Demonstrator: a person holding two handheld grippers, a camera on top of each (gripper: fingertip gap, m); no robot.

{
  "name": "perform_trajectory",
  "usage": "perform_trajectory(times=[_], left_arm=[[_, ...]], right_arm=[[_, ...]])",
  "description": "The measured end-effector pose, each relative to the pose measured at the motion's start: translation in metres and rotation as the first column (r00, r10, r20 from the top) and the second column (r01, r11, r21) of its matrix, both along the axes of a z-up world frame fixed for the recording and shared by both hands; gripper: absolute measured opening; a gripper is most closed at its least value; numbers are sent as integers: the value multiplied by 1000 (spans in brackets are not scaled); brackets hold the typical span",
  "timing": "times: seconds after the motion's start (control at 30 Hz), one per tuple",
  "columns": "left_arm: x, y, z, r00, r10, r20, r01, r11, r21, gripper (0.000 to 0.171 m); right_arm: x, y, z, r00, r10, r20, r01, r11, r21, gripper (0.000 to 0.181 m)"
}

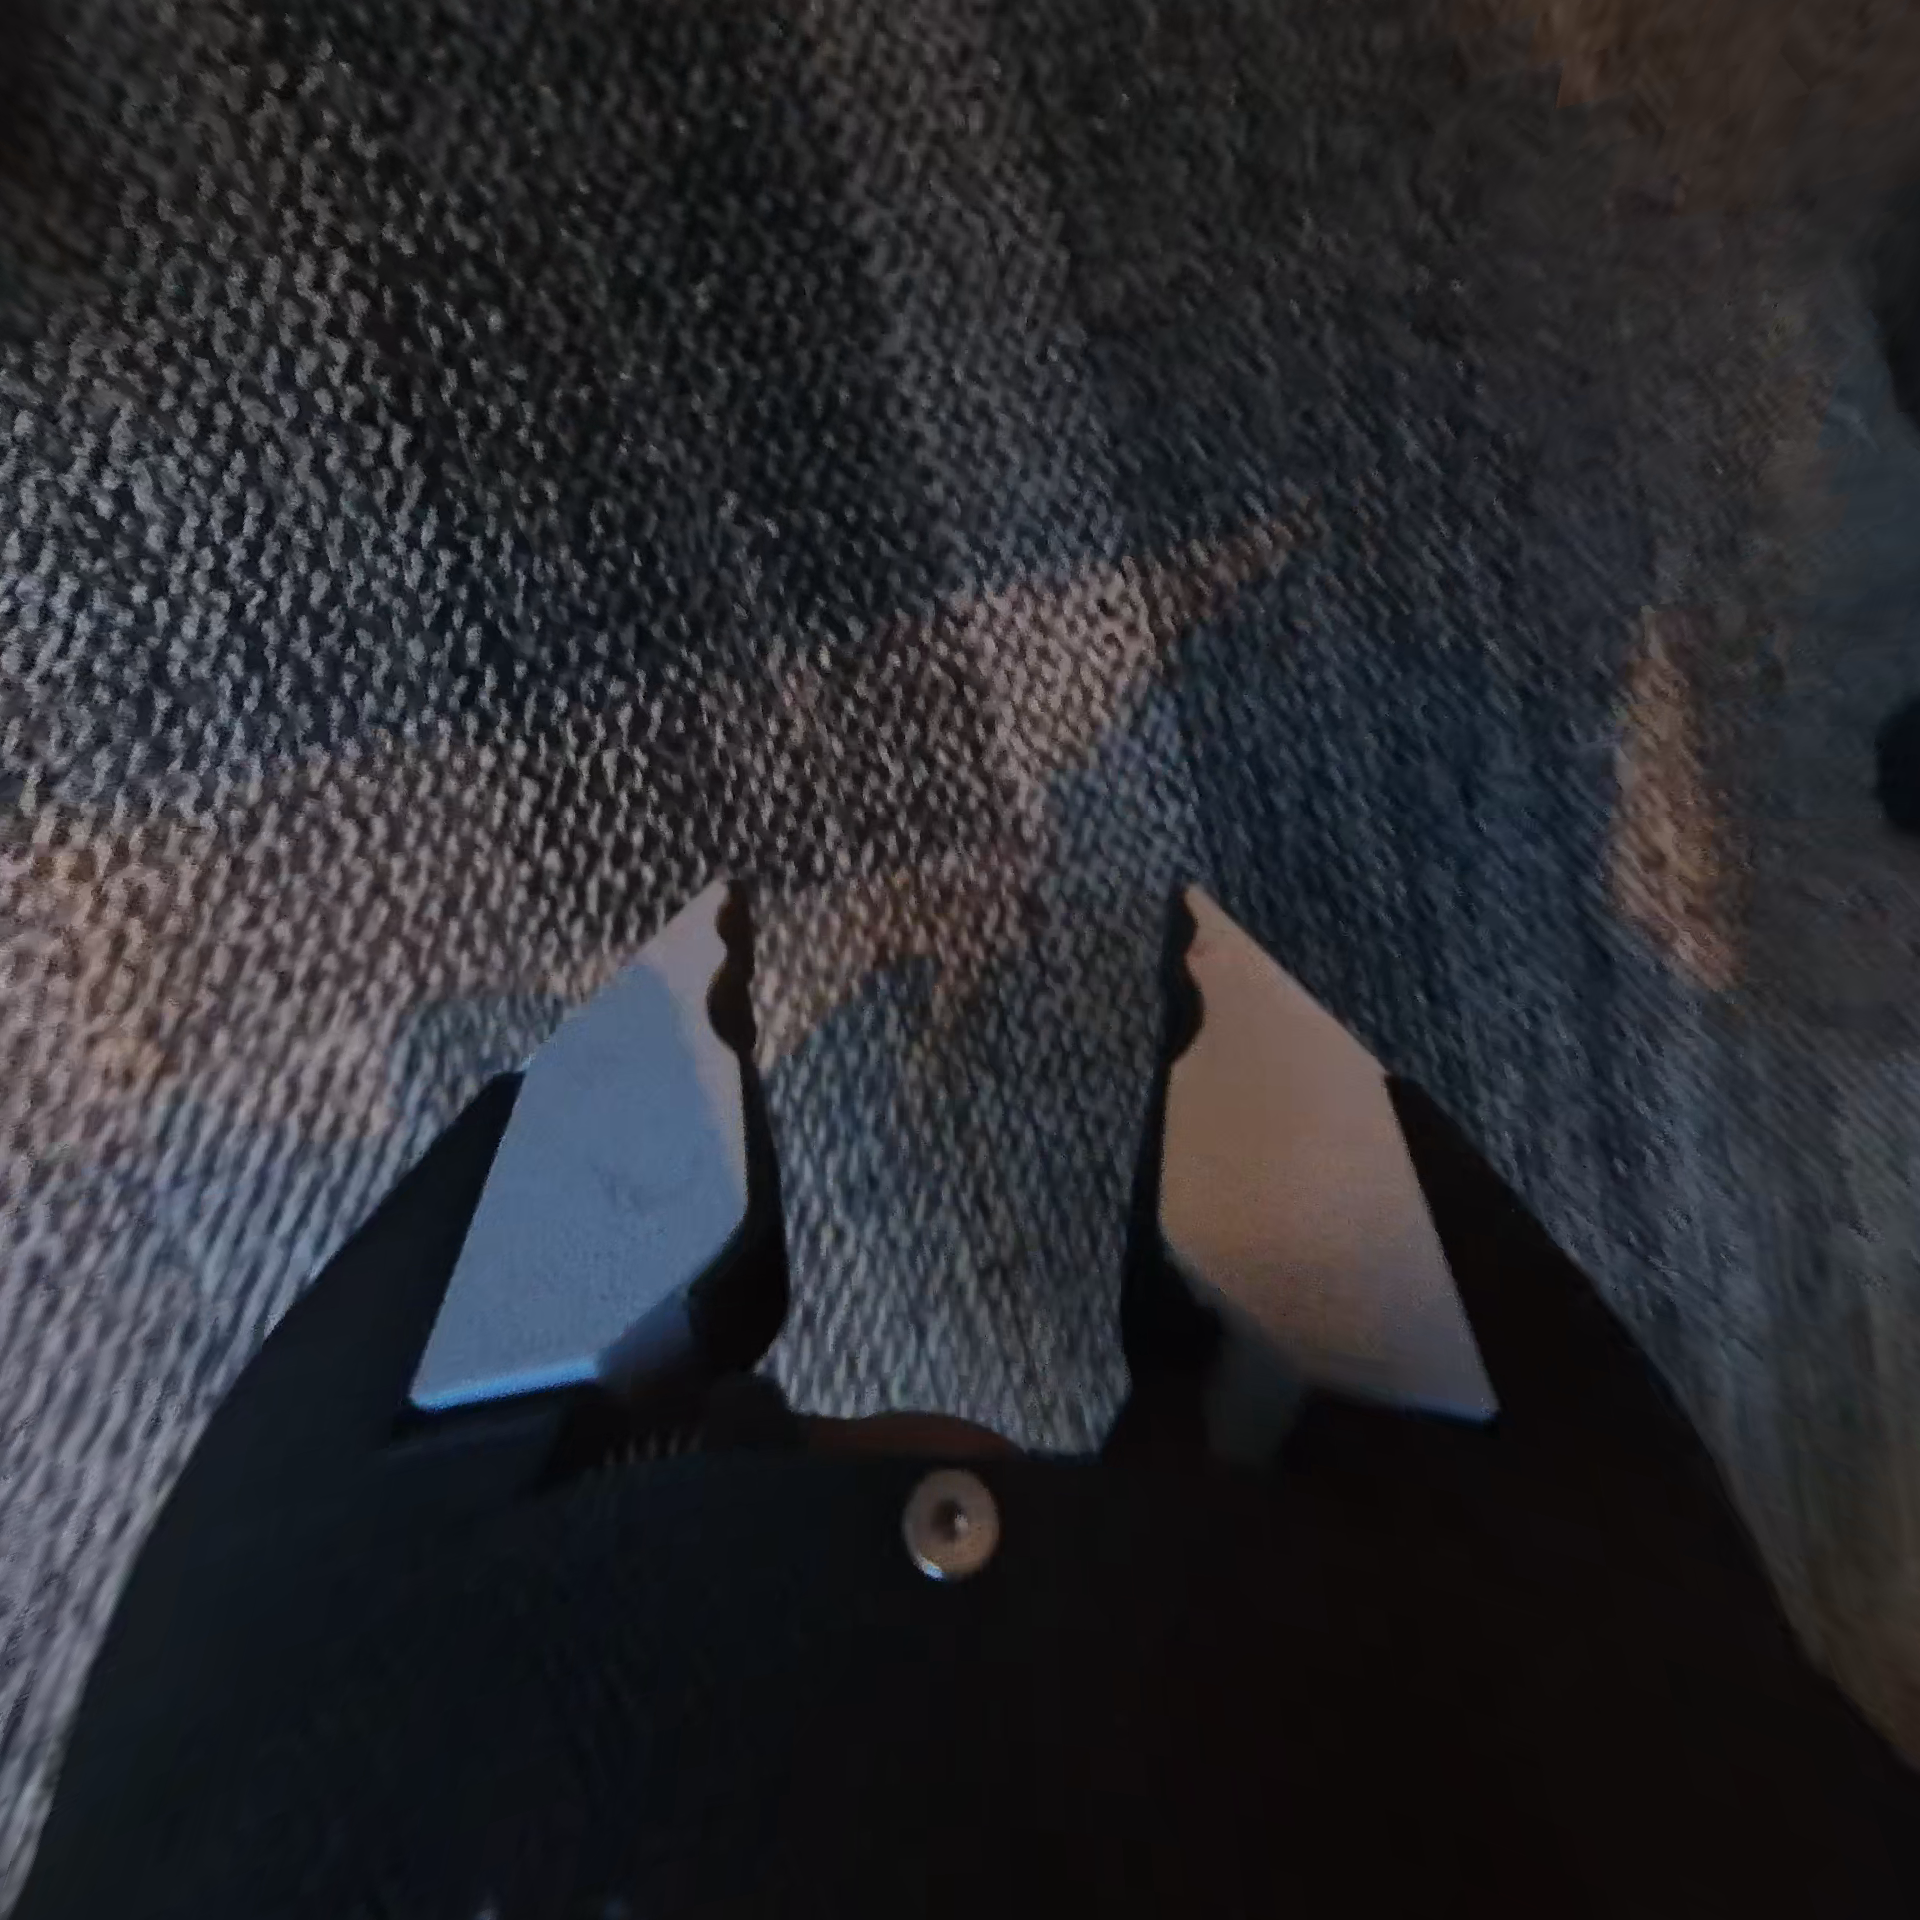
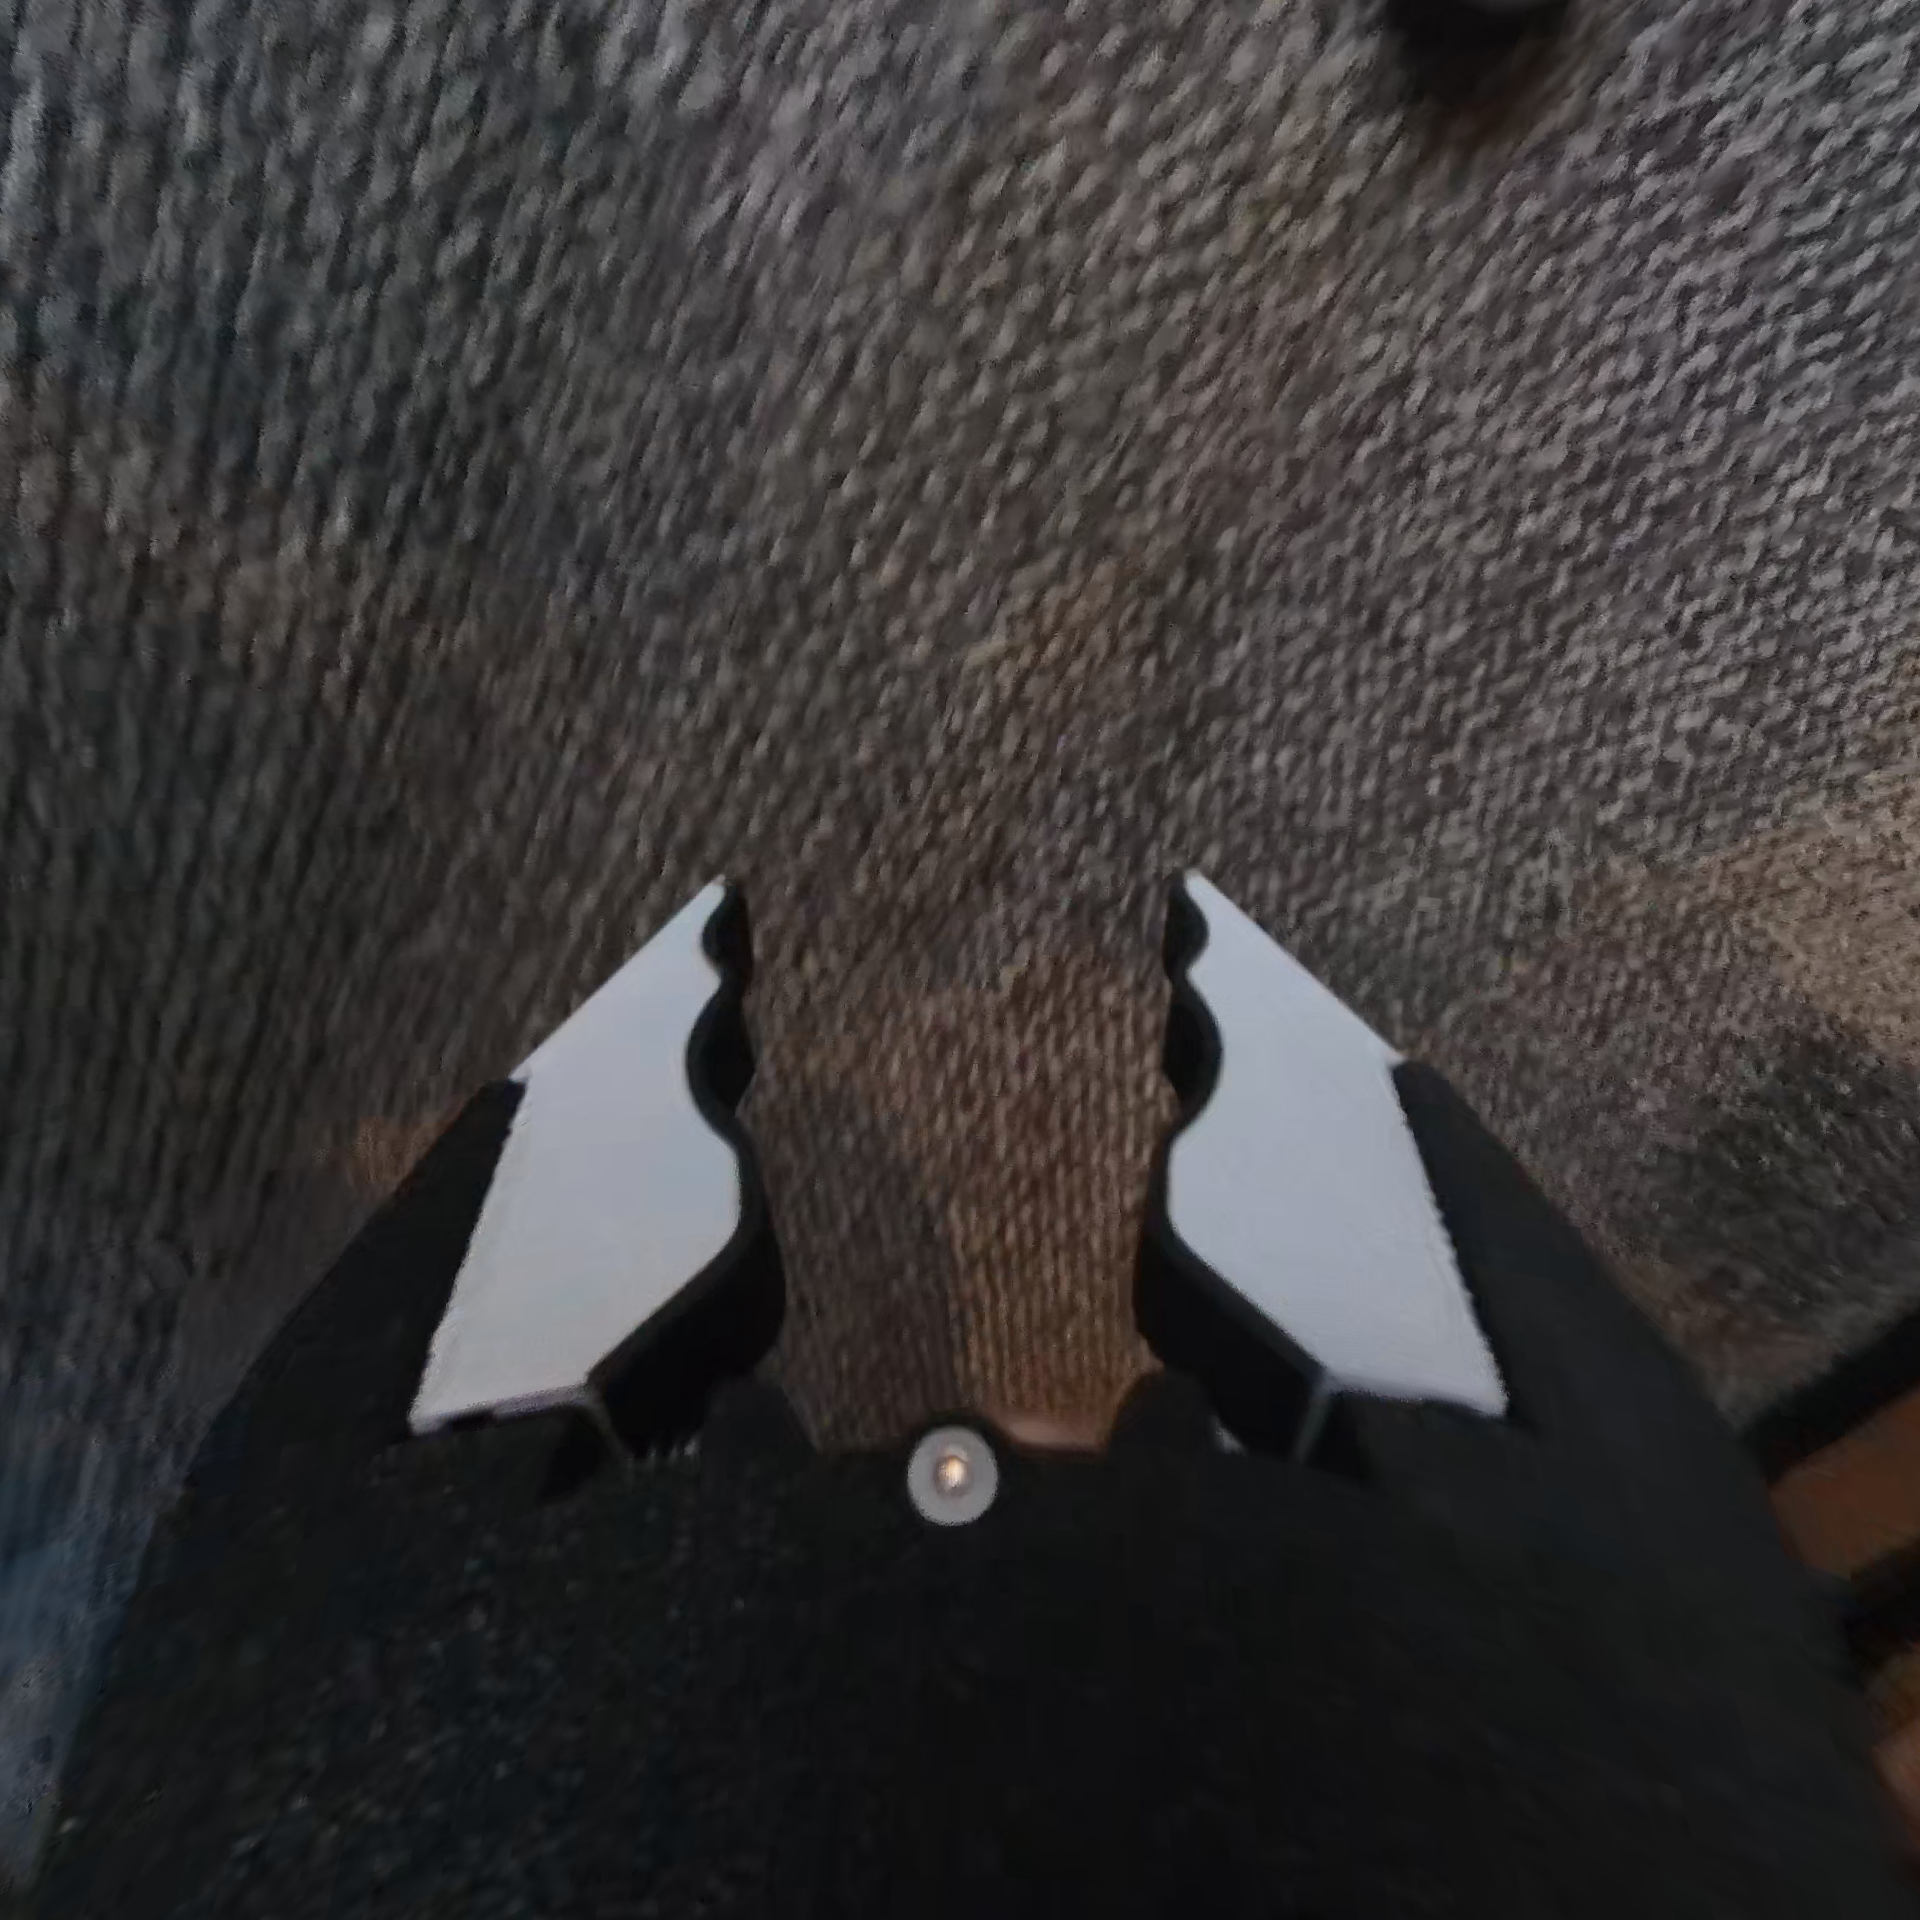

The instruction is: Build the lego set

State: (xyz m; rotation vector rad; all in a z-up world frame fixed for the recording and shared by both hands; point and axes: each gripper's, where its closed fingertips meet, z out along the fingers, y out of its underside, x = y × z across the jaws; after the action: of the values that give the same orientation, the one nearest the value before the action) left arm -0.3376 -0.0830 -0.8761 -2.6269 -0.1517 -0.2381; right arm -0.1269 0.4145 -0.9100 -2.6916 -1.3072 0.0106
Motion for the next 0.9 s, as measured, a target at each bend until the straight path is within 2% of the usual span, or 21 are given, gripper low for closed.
perform_trajectory(times=[0.1, 0.23, 0.3, 0.53, 0.7, 0.83, 0.87, 0.9], left_arm=[[-7, 27, -22, 997, 38, -62, -31, 994, 110, 71], [-2, 39, -26, 993, 111, -51, -97, 969, 225, 70], [3, 41, -25, 994, 90, -55, -74, 966, 248, 68], [9, 79, -14, 997, -50, -57, 65, 951, 301, 65], [0, 113, -5, 997, -52, -57, 68, 936, 345, 64], [5, 123, -4, 996, -68, -54, 83, 929, 360, 62], [7, 123, -4, 996, -70, -49, 83, 928, 364, 61], [10, 122, -4, 996, -71, -46, 83, 928, 363, 61]], right_arm=[[-21, 41, -17, 994, -95, -50, 96, 995, 10, 89], [-36, 92, -24, 936, -304, -177, 314, 949, 34, 87], [-34, 115, -25, 911, -362, -199, 380, 923, 58, 85], [-38, 167, -25, 877, -422, -228, 450, 889, 84, 82], [-53, 180, -42, 887, -410, -212, 434, 898, 76, 83], [-56, 186, -60, 889, -426, -166, 441, 894, 71, 80], [-59, 186, -62, 887, -428, -174, 443, 894, 61, 70], [-60, 186, -65, 894, -418, -159, 431, 900, 61, 37]])
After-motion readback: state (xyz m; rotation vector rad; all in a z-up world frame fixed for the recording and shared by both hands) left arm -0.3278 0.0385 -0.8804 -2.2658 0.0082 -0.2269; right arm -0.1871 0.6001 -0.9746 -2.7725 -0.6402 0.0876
